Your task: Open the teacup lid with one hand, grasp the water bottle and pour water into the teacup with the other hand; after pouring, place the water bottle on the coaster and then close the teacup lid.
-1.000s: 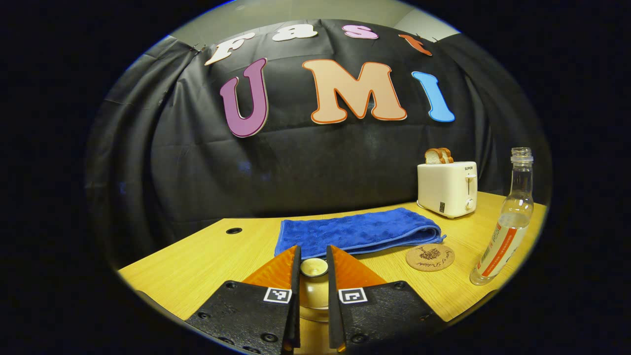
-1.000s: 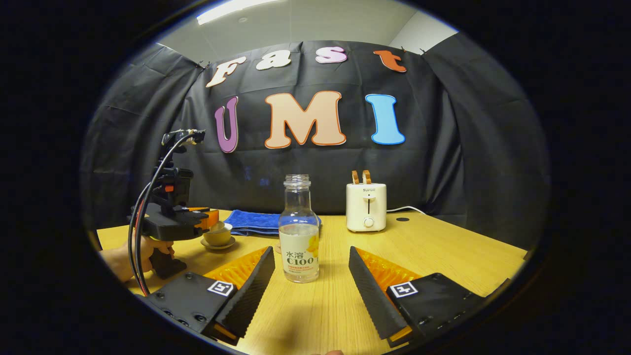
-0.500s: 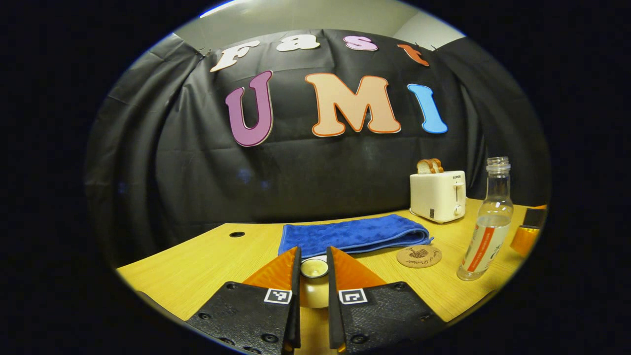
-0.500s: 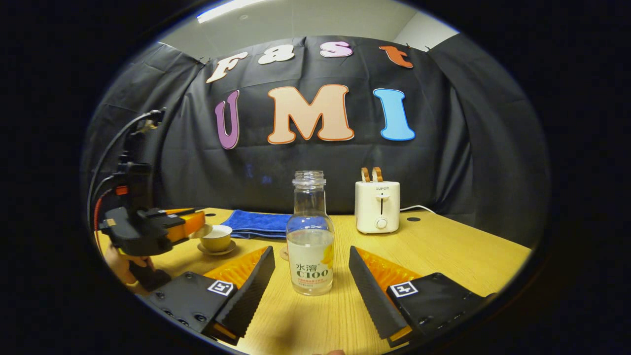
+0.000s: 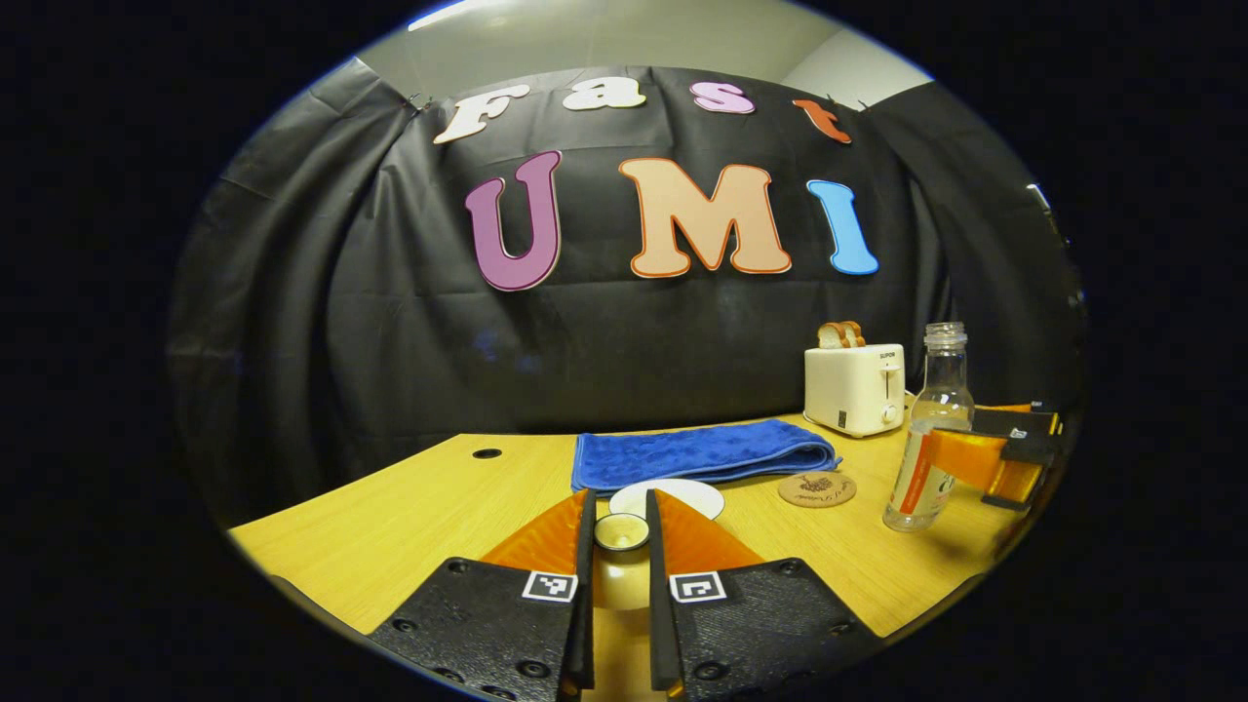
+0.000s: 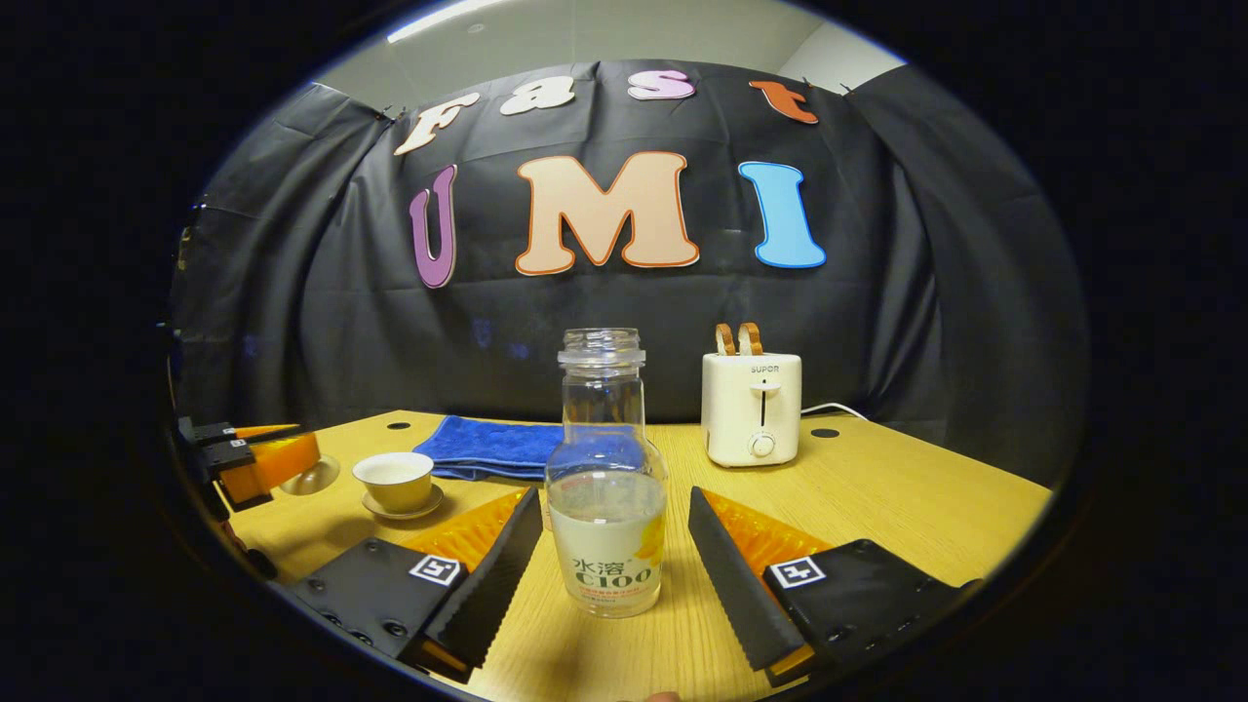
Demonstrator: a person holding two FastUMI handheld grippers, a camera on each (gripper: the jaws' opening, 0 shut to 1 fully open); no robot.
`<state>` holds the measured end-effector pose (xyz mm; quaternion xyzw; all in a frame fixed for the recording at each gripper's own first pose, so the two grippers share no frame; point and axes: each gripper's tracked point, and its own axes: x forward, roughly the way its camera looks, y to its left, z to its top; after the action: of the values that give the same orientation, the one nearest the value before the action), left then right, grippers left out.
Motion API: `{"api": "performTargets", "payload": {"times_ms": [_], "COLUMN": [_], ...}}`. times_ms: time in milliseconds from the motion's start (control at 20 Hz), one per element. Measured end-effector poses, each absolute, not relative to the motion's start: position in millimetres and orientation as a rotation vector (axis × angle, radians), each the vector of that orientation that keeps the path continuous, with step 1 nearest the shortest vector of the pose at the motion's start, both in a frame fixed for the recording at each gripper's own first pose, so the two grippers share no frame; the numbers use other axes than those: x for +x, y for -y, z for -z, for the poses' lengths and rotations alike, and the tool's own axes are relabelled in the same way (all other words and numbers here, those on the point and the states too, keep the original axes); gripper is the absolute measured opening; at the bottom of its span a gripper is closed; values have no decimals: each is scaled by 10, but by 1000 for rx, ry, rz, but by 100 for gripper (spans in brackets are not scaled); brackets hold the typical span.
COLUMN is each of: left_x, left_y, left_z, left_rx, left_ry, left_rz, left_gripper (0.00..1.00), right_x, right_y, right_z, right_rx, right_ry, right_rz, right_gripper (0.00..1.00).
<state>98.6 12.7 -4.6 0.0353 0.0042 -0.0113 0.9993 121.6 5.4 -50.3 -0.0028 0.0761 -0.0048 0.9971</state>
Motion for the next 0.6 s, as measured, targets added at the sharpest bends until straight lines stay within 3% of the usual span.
{"api": "performTargets", "payload": {"times_ms": [400,550,600], "left_x": [705,658,650], "left_y": [-386,-455,-481], "left_z": [39,40,37], "left_rx": [68,74,72], "left_ry": [-4,-4,-4], "left_rz": [5,5,7], "left_gripper": [19,19,19], "right_x": [1444,1523,1526], "right_y": [-80,-87,-78], "right_z": [513,497,517], "right_rx": [-8,-10,-12], "right_ry": [-136,-120,-125], "right_rz": [19,28,39], "right_gripper": [98,93,87]}}
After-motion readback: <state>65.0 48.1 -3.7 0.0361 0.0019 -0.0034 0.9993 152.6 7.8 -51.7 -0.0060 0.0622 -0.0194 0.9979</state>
